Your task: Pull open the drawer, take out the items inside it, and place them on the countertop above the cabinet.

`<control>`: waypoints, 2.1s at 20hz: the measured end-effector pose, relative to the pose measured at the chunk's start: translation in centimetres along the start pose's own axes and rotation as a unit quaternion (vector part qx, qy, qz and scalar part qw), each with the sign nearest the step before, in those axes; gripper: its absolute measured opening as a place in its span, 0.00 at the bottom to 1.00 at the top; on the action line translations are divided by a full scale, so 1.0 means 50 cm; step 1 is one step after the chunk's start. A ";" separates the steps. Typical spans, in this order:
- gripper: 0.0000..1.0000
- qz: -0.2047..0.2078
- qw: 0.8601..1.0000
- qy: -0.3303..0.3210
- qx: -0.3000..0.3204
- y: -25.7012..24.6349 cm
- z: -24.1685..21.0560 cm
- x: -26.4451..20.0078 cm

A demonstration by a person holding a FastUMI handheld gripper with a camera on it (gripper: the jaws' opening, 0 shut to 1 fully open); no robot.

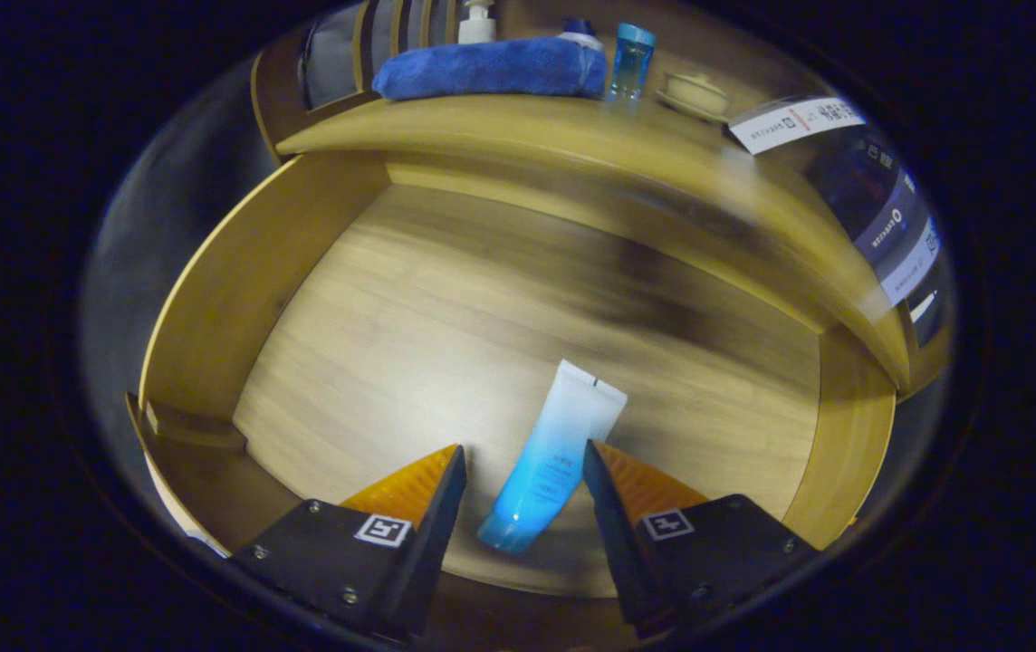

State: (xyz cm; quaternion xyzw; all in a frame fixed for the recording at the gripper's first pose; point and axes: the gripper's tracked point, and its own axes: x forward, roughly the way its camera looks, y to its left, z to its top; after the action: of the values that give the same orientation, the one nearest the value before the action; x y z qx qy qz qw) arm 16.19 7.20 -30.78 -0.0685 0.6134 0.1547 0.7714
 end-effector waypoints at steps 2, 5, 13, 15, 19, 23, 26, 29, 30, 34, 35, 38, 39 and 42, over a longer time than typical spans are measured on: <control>0.79 -0.001 1.000 0.013 0.005 -0.001 -0.010 0.005; 0.79 -0.013 0.999 0.034 0.000 -0.007 -0.024 0.014; 0.43 0.000 1.000 -0.002 0.028 -0.004 -0.014 0.023; 0.43 0.009 0.999 -0.003 0.045 -0.003 -0.014 0.024; 0.43 0.022 0.998 -0.003 0.067 0.000 -0.014 0.023; 0.43 0.025 0.996 -0.037 0.081 -0.005 0.006 0.009; 0.43 0.021 0.992 -0.087 0.084 -0.014 0.036 -0.012; 0.43 0.024 0.990 -0.125 0.065 -0.004 0.046 -0.054; 0.43 0.031 0.988 -0.138 0.064 0.005 0.048 -0.073; 0.43 0.072 0.977 -0.187 0.076 0.030 0.079 -0.157; 0.43 0.078 0.974 -0.199 0.077 0.033 0.086 -0.176; 0.43 0.085 0.963 -0.241 0.083 0.029 0.139 -0.244; 0.43 0.086 0.960 -0.253 0.085 0.034 0.148 -0.257; 0.43 0.071 0.954 -0.277 0.088 0.015 0.188 -0.293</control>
State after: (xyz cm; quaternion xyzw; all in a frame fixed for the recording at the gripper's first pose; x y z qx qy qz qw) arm 21.73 8.42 -14.29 0.0892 0.3902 0.1677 0.9009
